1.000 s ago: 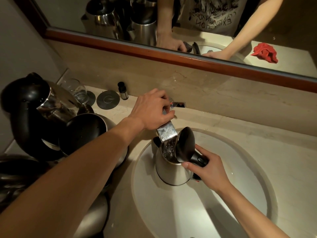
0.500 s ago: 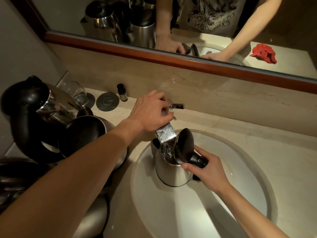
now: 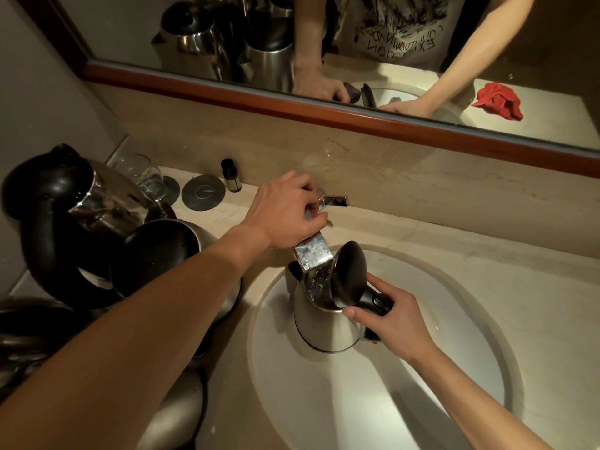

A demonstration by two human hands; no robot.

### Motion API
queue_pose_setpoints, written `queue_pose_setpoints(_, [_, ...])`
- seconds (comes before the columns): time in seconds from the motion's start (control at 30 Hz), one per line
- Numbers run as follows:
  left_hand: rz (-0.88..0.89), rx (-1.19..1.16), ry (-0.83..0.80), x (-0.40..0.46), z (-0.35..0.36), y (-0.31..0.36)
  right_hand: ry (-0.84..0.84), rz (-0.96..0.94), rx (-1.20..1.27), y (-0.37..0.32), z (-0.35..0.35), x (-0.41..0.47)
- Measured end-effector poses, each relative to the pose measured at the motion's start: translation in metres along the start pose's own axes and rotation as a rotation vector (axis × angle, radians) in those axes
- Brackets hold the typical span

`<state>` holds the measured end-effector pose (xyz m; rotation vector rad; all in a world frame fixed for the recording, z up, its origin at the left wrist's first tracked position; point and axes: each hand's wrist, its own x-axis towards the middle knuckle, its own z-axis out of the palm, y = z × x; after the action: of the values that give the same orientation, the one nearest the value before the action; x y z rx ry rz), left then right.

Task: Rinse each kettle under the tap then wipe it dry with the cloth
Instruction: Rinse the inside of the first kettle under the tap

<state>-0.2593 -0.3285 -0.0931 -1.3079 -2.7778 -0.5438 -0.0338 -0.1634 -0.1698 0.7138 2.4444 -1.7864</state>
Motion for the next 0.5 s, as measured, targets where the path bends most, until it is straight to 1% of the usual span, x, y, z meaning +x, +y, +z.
queue_pose_setpoints(0.5, [0.005,-0.012,0.006,0.0004,0.0015,-0.0005,-0.010,0.020,0.023,-0.0004,-0.0006,-0.0021])
